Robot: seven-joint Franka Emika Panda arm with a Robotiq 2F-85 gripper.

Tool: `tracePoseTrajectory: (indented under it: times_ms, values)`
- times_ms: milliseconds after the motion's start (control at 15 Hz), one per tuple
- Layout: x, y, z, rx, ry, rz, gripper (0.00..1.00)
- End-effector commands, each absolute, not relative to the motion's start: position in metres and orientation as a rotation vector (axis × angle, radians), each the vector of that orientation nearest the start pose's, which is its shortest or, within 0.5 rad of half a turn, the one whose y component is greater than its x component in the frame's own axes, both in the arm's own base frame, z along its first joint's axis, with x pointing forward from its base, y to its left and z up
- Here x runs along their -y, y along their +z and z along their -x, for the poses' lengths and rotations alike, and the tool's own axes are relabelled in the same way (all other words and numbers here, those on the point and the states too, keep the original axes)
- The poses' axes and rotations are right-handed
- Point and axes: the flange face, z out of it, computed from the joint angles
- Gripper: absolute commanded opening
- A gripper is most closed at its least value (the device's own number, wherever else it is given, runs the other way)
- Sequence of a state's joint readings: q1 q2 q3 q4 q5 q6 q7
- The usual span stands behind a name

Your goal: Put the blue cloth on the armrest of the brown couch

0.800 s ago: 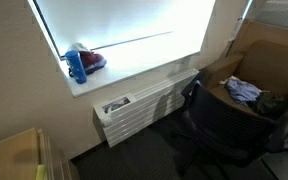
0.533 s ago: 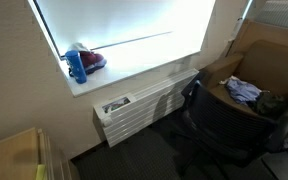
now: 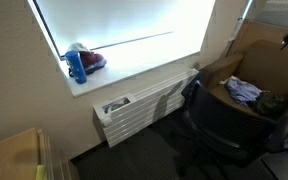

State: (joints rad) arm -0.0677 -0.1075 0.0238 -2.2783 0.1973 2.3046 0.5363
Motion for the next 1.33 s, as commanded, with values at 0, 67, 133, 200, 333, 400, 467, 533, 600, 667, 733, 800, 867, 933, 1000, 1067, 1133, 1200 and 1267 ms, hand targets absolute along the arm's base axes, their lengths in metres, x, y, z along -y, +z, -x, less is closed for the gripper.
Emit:
tracePoseTrajectory:
  times_ms: [0, 67, 133, 200, 333, 400, 467, 533, 600, 667, 733, 800, 867, 933, 1000, 1067, 1133, 1200, 1267]
  values:
    - [0.019, 0.410, -0.515, -1.018, -0.128, 2.780, 1.00]
    - [0.017, 0.414, -0.515, -1.011, -0.138, 2.779, 1.00]
    - [0.014, 0.427, -0.509, -0.968, -0.256, 2.774, 1.00]
    - [0.014, 0.428, -0.513, -1.010, -0.338, 2.740, 1.00]
    - [0.042, 0.387, -0.547, -1.178, -0.450, 2.692, 1.00]
    - [0.051, 0.373, -0.549, -1.243, -0.507, 2.662, 1.00]
    - [0.063, 0.357, -0.555, -1.299, -0.563, 2.637, 1.00]
    - [0.076, 0.334, -0.562, -1.359, -0.614, 2.609, 1.00]
    - [0.092, 0.315, -0.569, -1.409, -0.679, 2.576, 1.00]
    - [0.106, 0.292, -0.577, -1.467, -0.726, 2.540, 1.00]
    - [0.119, 0.276, -0.586, -1.517, -0.783, 2.510, 1.00]
    - [0.132, 0.261, -0.594, -1.569, -0.842, 2.497, 1.00]
    - [0.144, 0.249, -0.603, -1.644, -0.872, 2.493, 1.00]
    - [0.148, 0.235, -0.612, -1.736, -0.853, 2.518, 1.00]
    - [0.145, 0.250, -0.584, -1.657, -0.803, 2.500, 1.00]
    - [0.151, 0.240, -0.589, -1.683, -0.816, 2.506, 1.00]
    - [0.149, 0.235, -0.591, -1.677, -0.809, 2.512, 1.00]
    - [0.145, 0.236, -0.591, -1.671, -0.807, 2.510, 1.00]
    - [0.144, 0.240, -0.591, -1.668, -0.811, 2.505, 1.00]
